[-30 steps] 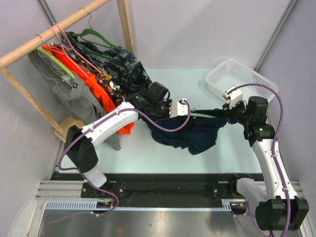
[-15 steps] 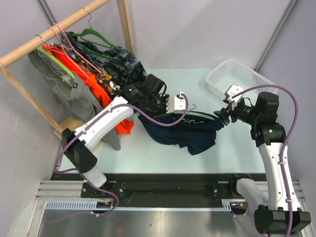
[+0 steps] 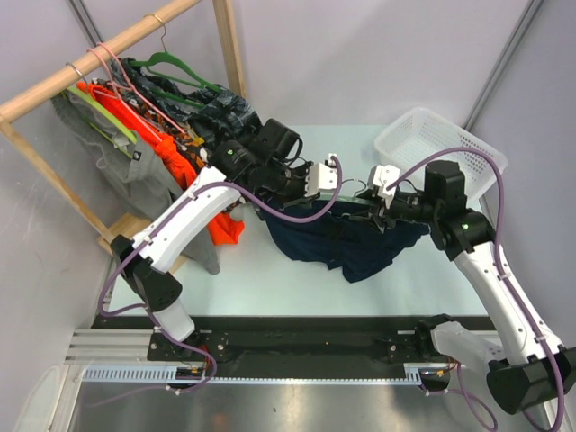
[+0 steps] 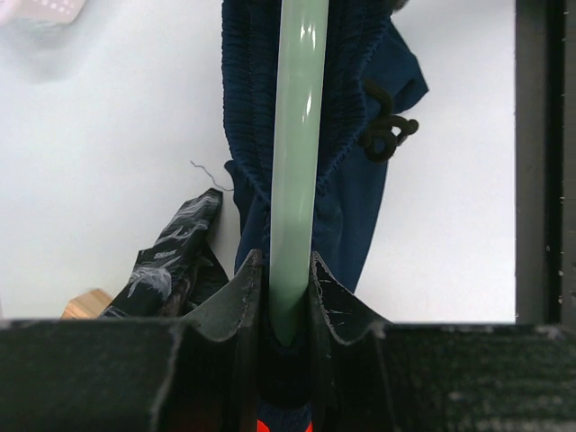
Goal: Place the shorts on the hanger
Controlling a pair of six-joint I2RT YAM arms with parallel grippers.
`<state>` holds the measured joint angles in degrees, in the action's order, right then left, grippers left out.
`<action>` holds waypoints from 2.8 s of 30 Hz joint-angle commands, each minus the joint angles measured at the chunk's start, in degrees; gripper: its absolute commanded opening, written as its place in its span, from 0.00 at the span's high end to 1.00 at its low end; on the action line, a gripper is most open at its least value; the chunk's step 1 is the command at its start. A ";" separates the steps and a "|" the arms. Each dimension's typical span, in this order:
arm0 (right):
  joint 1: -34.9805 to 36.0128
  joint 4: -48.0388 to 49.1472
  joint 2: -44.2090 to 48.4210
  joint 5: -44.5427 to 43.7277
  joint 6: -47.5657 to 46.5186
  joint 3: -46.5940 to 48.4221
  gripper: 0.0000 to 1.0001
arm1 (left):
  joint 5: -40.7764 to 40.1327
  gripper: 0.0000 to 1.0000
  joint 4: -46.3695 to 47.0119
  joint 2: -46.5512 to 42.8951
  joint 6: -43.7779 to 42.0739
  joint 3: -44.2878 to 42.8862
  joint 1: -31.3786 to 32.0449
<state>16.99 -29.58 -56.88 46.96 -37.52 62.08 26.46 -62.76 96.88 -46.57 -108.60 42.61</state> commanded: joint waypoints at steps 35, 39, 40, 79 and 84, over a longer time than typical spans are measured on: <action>-1.79 13.85 -7.10 -6.87 29.94 9.98 1.00 | -1.93 0.10 35.79 -28.85 5.89 29.06 -1.83; -2.40 14.29 -8.68 -11.88 32.24 13.05 1.00 | -11.83 0.15 32.09 -27.54 -6.14 26.16 5.62; -2.84 14.20 -8.86 -12.33 32.33 13.41 1.00 | -13.78 0.18 32.96 -27.36 -11.82 26.68 8.60; 5.68 3.92 -6.75 -38.70 40.51 19.04 1.00 | -24.61 0.57 59.69 -2.57 -61.54 25.63 28.40; 5.07 3.83 -6.75 -39.49 39.63 19.04 1.00 | -26.37 0.56 58.37 -3.54 -63.12 27.03 28.41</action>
<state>22.44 -29.85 -66.74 9.17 2.13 77.47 2.70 -0.82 95.55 -107.61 -81.03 71.13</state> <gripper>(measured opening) 0.058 0.438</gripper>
